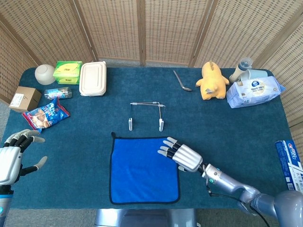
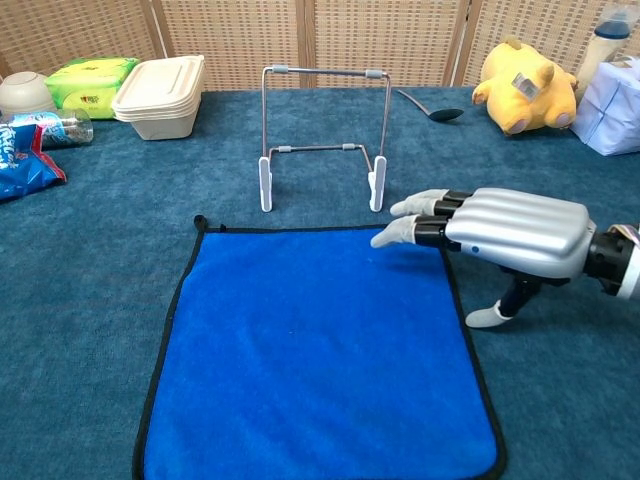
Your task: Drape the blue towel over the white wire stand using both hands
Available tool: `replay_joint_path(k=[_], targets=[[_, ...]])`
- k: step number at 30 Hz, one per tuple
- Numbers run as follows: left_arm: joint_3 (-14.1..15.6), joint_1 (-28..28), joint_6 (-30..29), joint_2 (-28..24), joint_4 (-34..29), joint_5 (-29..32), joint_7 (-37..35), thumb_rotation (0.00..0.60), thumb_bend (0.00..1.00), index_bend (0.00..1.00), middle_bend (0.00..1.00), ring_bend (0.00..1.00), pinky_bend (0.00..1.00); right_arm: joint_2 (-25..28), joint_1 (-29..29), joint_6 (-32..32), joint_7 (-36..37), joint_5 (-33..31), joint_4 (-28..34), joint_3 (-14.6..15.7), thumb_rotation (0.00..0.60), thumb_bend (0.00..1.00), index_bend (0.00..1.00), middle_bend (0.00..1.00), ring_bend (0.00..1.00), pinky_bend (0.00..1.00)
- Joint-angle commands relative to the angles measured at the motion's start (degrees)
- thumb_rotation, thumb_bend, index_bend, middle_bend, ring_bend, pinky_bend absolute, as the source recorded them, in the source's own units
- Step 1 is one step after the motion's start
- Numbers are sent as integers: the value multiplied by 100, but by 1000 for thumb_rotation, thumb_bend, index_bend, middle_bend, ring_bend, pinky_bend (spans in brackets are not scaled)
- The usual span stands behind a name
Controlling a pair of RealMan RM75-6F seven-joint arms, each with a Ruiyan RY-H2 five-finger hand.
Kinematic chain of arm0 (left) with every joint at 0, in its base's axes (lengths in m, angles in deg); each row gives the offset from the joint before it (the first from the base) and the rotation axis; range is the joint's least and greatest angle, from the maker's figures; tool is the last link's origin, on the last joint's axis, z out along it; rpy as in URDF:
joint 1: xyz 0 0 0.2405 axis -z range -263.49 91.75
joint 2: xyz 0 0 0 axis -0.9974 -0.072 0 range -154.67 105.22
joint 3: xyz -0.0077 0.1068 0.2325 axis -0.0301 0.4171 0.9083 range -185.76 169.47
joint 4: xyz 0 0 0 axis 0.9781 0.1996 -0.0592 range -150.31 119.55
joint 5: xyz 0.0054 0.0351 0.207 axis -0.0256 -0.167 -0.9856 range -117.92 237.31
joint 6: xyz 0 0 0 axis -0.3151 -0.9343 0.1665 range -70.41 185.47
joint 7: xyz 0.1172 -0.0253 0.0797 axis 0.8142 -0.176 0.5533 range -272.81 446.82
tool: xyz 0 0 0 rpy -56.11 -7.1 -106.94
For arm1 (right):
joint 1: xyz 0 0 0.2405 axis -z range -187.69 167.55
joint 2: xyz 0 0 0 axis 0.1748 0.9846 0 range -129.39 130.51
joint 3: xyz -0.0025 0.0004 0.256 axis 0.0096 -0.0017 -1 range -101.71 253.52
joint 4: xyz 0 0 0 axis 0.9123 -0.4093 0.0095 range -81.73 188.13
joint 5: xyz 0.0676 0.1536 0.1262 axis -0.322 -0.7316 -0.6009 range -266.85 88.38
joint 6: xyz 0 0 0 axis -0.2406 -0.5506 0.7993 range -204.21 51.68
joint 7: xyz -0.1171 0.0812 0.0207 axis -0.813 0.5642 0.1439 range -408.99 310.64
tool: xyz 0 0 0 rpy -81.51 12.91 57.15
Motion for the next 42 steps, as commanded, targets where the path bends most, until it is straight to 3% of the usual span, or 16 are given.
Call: replay_joint_path(k=[1,18,33,42], targets=[[-1,-2,-3,4,3,9,-4,600,334,388,282,217,192,-22,-24,12,-2,-13,-15,7,600,148,115,156,10,87],[11,-6,17,28,78,62,-74,600,333,384,282,216,189,-158,-211,123,-38,-157,42,-55,600,183,119,157,8,87],[24,-52,-40,36,188,60,-221,600,335,384,282,216,190,-418,-311,180,-148,-303,18,-150,600,325,134,162,8,86],[32,-74,-67,26,224,37,-289,600,334,384,282,216,190,-512,-320,211,-174,-380,-5,-149,600,355,187,165,25,86]])
